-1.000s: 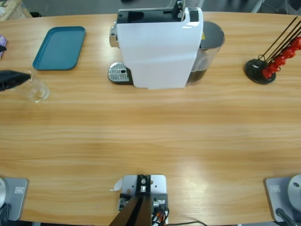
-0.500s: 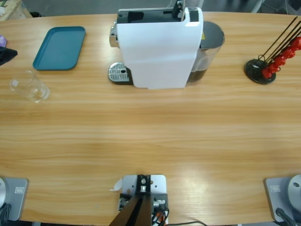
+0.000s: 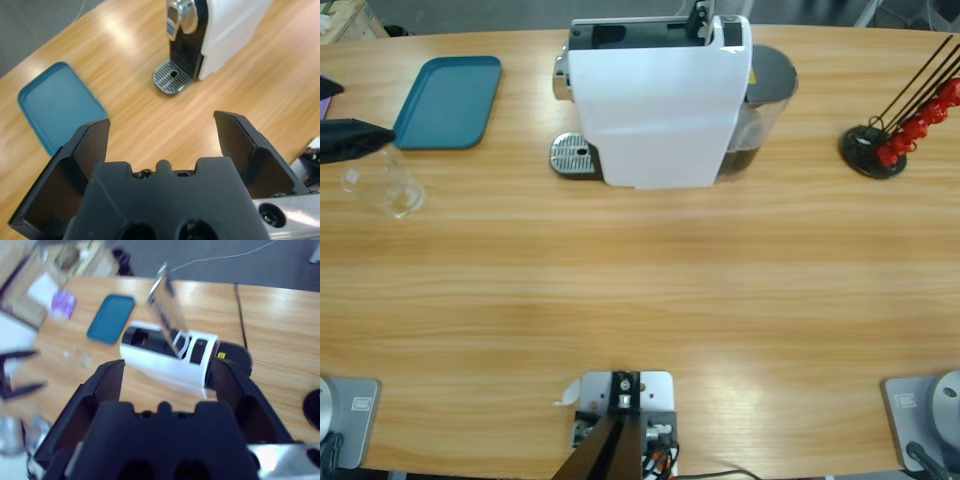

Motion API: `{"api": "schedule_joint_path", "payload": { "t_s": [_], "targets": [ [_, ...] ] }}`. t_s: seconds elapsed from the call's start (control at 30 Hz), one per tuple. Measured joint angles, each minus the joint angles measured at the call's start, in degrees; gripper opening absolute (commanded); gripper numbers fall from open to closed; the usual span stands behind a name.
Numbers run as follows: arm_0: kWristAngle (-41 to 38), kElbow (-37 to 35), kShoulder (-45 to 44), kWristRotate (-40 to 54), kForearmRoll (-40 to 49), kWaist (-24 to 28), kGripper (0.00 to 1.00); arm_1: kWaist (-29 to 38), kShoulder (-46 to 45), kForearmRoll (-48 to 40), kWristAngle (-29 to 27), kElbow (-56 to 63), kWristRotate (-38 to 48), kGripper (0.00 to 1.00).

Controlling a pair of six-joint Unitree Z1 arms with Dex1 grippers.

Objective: Pour coffee

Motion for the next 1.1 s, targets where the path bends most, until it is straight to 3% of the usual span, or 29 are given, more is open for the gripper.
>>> {"api": "schedule_joint_path", "payload": {
  "t_s": [0.1,0.2,0.3,0.37,0.4,0.5,1.1],
  "targets": [
    [-1.93,-0.17,2.43,0.51,-1.74,0.09,0.931,-1.17,2.82,-0.65,-2.28,-0.77,5.01,0.677],
    [-3.11,-0.17,2.89,0.81,-2.41,0.09,0.929,-2.22,5.76,-0.98,-2.67,-2.62,8.0,0.688],
    [-3.56,-0.16,2.89,1.02,-2.61,0.19,0.927,-3.63,7.95,-1.09,-2.67,-3.76,12.72,0.614],
    [-3.74,-0.15,2.89,1.06,-2.65,0.27,0.927,-4.34,9.01,-1.1,-2.67,-4.63,14.67,0.409],
    [-3.81,-0.15,2.89,1.06,-2.66,0.27,0.927,-4.65,9.47,-1.1,-2.67,-5.17,15.1,0.249],
    [-3.91,-0.14,2.87,1.07,-2.66,0.27,0.927,-5.41,10.19,-1.14,-2.68,-6.49,15.71,0.007],
    [-4.11,1.46,1.43,1.11,-2.67,0.27,0.927,-5.57,12.6,-1.78,0.18,-7.81,18.56,0.0]
  ]
}}
